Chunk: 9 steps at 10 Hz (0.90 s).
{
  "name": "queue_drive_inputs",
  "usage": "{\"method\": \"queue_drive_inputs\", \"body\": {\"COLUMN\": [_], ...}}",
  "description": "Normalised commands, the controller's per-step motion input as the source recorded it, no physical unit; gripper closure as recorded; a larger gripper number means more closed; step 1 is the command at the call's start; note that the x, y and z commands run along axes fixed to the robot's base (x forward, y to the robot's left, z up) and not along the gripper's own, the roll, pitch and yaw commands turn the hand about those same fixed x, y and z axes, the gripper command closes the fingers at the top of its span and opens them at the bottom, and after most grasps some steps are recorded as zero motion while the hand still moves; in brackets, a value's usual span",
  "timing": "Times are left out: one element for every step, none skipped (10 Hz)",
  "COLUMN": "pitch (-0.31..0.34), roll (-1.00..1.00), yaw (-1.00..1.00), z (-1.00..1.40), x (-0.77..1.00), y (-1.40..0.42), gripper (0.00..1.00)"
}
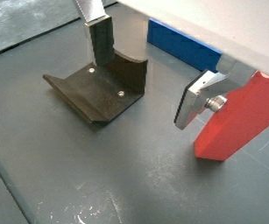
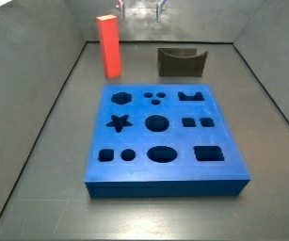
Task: Pick up the rectangle object. Move up. Move to above the board. Insert the rectangle object.
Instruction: Pick up the rectangle object.
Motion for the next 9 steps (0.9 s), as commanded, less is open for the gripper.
{"method": "queue_drive_inputs", "body": {"pitch": [0.0,-0.003,-0.02,-0.077,-0.114,-0.146,-0.22,-0.189,-0.194], "roll": [0.0,0.0,0.0,-0.06,-0.04,-0.1,-0.22,-0.17,-0.19], "yaw": [0.0,0.0,0.0,0.0,0.0,0.0,0.0,0.0,0.0], "z": [0.0,-0.03,-0.03,0.0,0.0,0.0,0.0,0.0,0.0], "x": [-0.11,-0.18,-0.3,-0.48,-0.54,-0.49,-0.31,-0.25,-0.18], "y": [0.0,0.0,0.0,0.0,-0.03,-0.08,-0.14,-0.18,-0.2], "gripper": [0.0,0.0,0.0,0.0,0.0,0.0,0.0,0.0,0.0]}}
